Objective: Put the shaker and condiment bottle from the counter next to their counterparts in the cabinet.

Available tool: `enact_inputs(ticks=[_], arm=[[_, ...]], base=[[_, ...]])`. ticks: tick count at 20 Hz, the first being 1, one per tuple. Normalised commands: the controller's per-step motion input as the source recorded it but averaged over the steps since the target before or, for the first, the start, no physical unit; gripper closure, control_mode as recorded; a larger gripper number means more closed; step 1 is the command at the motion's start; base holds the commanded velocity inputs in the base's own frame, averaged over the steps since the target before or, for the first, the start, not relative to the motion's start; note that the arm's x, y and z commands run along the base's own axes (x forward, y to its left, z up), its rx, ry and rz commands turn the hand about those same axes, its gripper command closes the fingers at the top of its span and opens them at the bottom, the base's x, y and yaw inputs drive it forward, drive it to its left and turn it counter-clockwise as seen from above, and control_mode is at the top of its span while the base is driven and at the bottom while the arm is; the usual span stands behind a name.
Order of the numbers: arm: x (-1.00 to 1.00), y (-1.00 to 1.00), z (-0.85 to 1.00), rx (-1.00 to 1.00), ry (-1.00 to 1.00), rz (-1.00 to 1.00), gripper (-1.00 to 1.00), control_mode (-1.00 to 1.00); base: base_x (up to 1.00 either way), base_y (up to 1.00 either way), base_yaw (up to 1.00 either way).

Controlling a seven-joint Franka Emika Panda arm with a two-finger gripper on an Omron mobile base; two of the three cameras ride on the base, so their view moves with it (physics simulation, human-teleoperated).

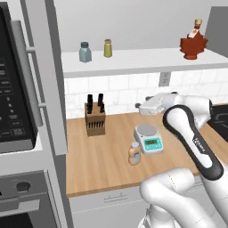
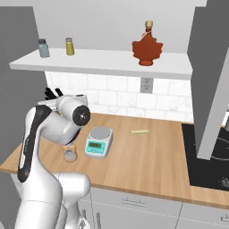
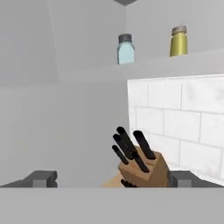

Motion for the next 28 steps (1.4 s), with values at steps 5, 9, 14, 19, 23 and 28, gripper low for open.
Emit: enact_inputs(ticks=[5, 9, 14, 19, 23, 28], arm=[[0.0, -0.02, -0.29, 0.03, -0.01, 0.43, -1.0, -1.0], [0.0, 0.0, -0.24, 0.0, -0.05, 0.42, -1.0, -1.0], [0.0, -0.01, -0.3, 0.0, -0.1, 0.43, -1.0, -1.0], [0.0, -0.08, -0.38, 0.0, -0.11, 0.49, -1.0, -1.0], [-0.17, -0.08, -0.23, 0.0, -0.1, 0.29, -1.0, -1.0], [-0.19, -0.06, -0.07, -0.01, -0.05, 0.02, -1.0, -1.0]], base=[[0.0, 0.0, 0.0], [0.0, 0.0, 0.0], [0.0, 0.0, 0.0], [0.0, 0.0, 0.0], [0.0, 0.0, 0.0], [0.0, 0.0, 0.0]])
